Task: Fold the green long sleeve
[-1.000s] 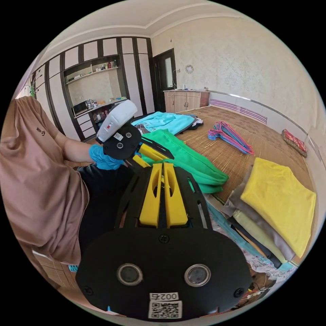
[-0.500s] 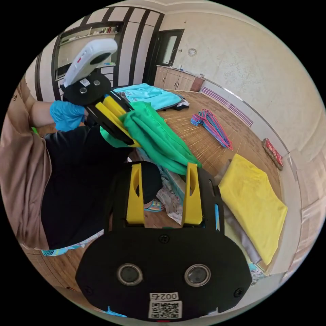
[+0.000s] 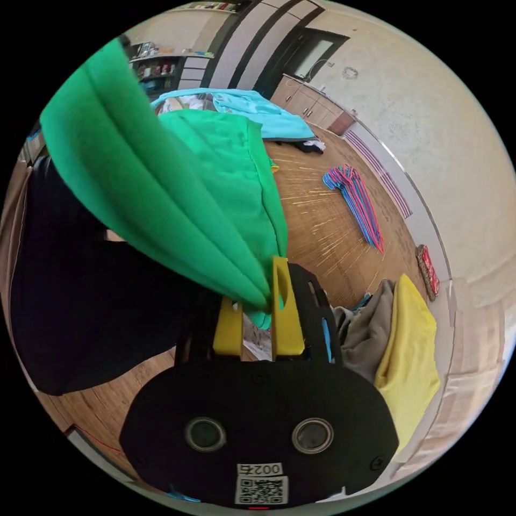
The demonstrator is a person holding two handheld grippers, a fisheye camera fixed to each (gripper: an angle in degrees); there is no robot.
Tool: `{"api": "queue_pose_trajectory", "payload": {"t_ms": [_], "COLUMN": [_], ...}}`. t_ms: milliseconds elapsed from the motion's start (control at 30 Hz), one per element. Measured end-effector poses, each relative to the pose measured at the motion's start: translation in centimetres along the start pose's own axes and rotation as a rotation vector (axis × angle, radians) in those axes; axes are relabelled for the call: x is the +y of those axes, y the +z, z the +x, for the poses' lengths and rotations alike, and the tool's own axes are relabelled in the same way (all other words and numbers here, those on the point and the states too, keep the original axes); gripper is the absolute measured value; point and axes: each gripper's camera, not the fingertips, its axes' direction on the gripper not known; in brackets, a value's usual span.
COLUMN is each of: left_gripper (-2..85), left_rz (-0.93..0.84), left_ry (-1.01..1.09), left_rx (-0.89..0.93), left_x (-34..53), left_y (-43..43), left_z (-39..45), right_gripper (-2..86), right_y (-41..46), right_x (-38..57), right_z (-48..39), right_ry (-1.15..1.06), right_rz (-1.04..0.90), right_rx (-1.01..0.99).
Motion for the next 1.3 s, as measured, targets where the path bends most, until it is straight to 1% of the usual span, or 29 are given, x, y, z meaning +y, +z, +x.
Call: {"api": "queue_pose_trajectory", "payload": {"t_ms": [100,167,300,367,500,600,700,767,800,867,900,967,1067,1133,1200,1300], "left_gripper": [-0.9,-0.8,-0.8,-0.8,-0.8,-0.7,-0.7,-0.7,-0.7,-0.7,-0.7,-0.8,-0.7,-0.7,-0.7,-0.7], "left_rz": [0.005,0.015,0.034,0.035,0.005,-0.031,-0.087,-0.121,-0.126,-0.134,-0.134,-0.101,-0.016,0.046,0.104,0.138], "left_ry": [0.028,0.053,0.111,0.19,0.33,0.414,0.457,0.485,0.501,0.515,0.512,0.492,0.444,0.432,0.414,0.388], "left_rx": [0.012,0.023,0.051,0.069,0.036,-0.054,-0.215,-0.415,-0.475,-0.703,-0.752,-0.91,-1.014,-1.047,-1.052,-0.987], "left_x": [0.4,0.5,0.8,1.2,1.6,1.2,-0.2,-1.9,-2.3,-4.2,-4.7,-6.5,-8.2,-8.8,-8.8,-7.6], "left_y": [-0.1,-0.2,-1.3,-2.9,-6.5,-9.6,-11.8,-13.0,-13.2,-13.8,-13.9,-14.9,-16.5,-17.4,-17.9,-17.5], "left_z": [0.8,1.6,2.3,2.7,2.8,2.3,0.8,-1.4,-1.9,-4.8,-5.5,-8.0,-9.9,-10.5,-10.9,-11.0], "right_gripper": [3.9,2.5,0.5,0.0,-0.3,-0.3,-0.3,-0.3,-0.3,-0.3,-0.3,-0.3,-0.3,-0.3,-0.3,-0.2], "right_y": [-2.1,-3.9,-7.2,-10.5,-15.7,-18.4,-18.8,-18.3,-18.2,-18.5,-18.7,-19.8,-21.5,-22.6,-23.3,-23.1], "right_x": [0.4,0.7,1.0,0.2,-2.8,-6.4,-10.9,-15.3,-16.5,-20.9,-22.0,-25.4,-28.2,-29.0,-29.4,-28.9], "right_z": [0.1,-0.6,-2.1,-3.1,-3.9,-3.2,-1.0,2.3,3.3,6.7,7.5,9.9,11.9,12.4,12.5,11.7], "right_ry": [0.091,0.123,0.149,0.153,0.106,0.069,0.022,0.033,0.045,0.094,0.103,0.16,0.232,0.261,0.267,0.261], "right_rz": [0.033,0.009,-0.043,-0.059,-0.078,-0.06,-0.058,-0.063,-0.064,-0.045,-0.042,-0.034,-0.048,-0.048,-0.046,-0.061], "right_rx": [0.022,0.082,0.098,0.086,0.079,0.07,0.145,0.197,0.212,0.271,0.291,0.372,0.47,0.535,0.591,0.585]}}
